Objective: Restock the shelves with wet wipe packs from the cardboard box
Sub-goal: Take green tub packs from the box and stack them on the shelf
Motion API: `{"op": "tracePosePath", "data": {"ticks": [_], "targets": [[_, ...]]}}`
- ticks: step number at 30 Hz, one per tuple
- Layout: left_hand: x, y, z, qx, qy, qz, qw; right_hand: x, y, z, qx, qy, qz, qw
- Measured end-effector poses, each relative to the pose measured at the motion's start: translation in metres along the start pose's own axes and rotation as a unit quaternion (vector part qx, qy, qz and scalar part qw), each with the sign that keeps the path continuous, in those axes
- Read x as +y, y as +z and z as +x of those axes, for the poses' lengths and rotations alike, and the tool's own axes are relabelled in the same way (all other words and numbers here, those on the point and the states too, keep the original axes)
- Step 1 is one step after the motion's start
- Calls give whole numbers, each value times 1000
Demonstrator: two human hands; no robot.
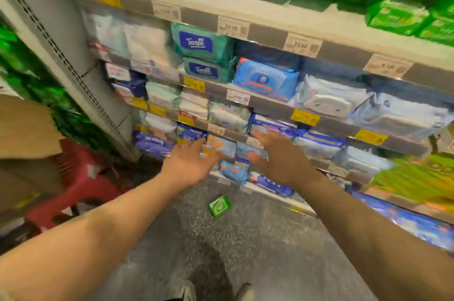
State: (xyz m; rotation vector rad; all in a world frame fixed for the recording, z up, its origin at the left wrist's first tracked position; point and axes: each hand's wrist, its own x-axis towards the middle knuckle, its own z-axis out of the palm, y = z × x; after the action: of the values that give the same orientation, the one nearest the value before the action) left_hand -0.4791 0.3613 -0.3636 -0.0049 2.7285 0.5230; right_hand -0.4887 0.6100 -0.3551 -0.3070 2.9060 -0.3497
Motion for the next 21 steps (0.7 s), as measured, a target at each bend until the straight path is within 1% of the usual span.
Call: {"op": "tracePosePath", "data": {"ticks": [2,5,9,16,19,21], "targets": [[-29,52,14,3,-53,-14,998,9,60,13,-25,-16,4,1000],[-70,135,40,-2,-70,2,998,23,161,34,-60,-32,-5,998],[-132,255,86,-51,-92,-9,994,49,303,70,-123,-50,-5,991],[-218,450,165,-130,-98,4,987,99,534,132,-153,-57,-3,987],[-248,518,192,-155,-102,-4,983,118,609,155,-171,-76,-30,982],[-268,556,203,-169,-110,-9,979,126,650,170,-176,-87,-67,978]]}}
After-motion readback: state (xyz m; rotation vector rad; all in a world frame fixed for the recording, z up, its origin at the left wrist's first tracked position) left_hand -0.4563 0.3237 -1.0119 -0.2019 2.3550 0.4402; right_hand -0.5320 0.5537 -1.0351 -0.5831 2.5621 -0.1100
